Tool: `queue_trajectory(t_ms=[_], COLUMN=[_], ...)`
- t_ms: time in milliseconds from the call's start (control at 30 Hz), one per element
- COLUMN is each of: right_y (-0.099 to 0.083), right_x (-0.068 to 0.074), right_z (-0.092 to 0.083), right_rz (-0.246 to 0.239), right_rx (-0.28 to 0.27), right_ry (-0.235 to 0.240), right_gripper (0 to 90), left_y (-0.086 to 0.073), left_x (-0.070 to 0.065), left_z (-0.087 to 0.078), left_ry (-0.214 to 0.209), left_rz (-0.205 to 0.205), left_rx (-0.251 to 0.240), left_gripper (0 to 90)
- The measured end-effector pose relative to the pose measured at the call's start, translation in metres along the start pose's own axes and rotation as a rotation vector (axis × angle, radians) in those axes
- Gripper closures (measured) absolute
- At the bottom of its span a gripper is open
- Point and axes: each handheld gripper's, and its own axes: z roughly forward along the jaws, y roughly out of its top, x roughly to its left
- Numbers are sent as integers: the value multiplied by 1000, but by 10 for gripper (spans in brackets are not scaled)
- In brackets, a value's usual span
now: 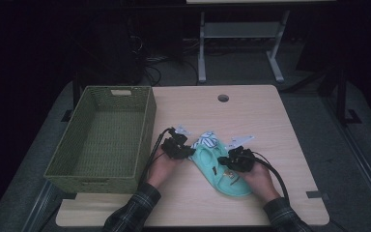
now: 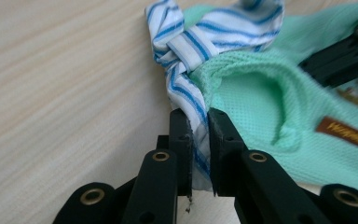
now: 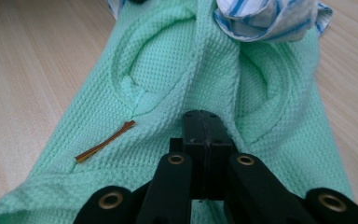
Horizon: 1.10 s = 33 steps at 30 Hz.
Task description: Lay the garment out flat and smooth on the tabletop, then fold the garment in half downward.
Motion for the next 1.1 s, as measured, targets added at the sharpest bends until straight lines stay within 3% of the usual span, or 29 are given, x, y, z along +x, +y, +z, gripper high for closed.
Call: queue_trajectory(t_ms=[467, 867, 1100], right_y=[12, 22, 18], right_x=[5, 8, 6], right_z=[10, 19, -8], right_rz=[1, -7, -16], right_rx=[6, 6, -21], right_ry=[-12, -31, -34], right_gripper=[896, 896, 896], left_y=[17, 23, 23], left_x=[-4, -9, -4], left_z=[-30, -39, -42], left_ry=[-44, -53, -37], left_rz=[-2, 14, 24], left_rx=[-144, -173, -179], left_gripper=[812, 813, 813])
